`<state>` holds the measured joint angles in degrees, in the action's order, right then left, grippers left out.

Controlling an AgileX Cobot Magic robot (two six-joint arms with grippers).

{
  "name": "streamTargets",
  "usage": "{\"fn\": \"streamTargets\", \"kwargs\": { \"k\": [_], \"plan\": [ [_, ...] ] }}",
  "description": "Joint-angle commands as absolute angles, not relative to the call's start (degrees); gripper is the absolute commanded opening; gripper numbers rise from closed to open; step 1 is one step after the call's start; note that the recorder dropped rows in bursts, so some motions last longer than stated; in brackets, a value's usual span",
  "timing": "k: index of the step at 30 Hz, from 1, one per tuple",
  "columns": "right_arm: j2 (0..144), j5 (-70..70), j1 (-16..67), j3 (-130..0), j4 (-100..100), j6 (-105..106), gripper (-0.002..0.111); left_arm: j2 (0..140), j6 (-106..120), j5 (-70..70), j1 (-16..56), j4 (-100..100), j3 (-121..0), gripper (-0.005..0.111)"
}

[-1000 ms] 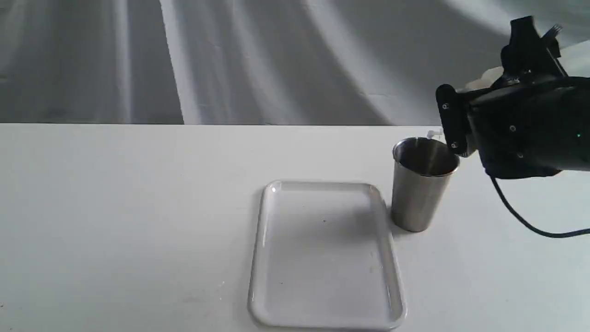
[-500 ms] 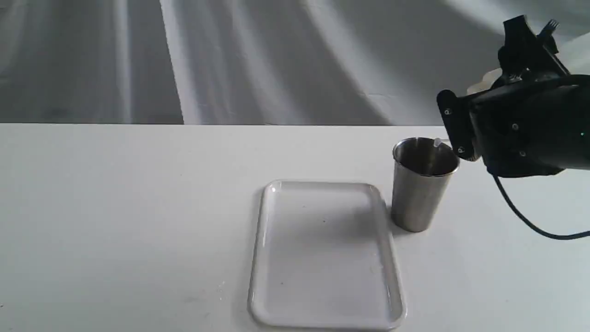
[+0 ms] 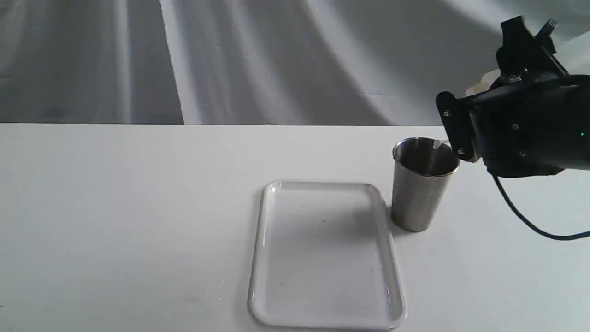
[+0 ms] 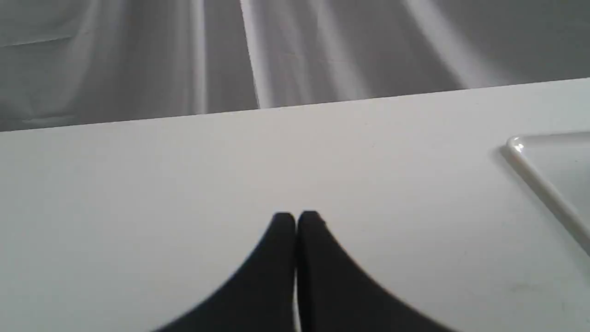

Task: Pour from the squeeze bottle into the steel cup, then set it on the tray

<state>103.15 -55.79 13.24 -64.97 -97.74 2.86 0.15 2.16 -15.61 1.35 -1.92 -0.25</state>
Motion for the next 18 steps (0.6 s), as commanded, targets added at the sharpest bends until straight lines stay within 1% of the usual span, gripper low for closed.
{"fn": "streamTargets", "kwargs": {
  "k": [1, 18],
  "plan": [
    [102.1, -56.1, 13.3, -65.4, -99.9, 3.5, 0.008, 0.0, 1.9, -15.2, 1.3, -1.9, 0.0, 0.0],
    [102.1, -56.1, 13.3, -65.4, -99.9, 5.1, 0.008, 0.0, 2.0, -15.2, 1.3, -1.9, 0.0, 0.0]
  ]
}}
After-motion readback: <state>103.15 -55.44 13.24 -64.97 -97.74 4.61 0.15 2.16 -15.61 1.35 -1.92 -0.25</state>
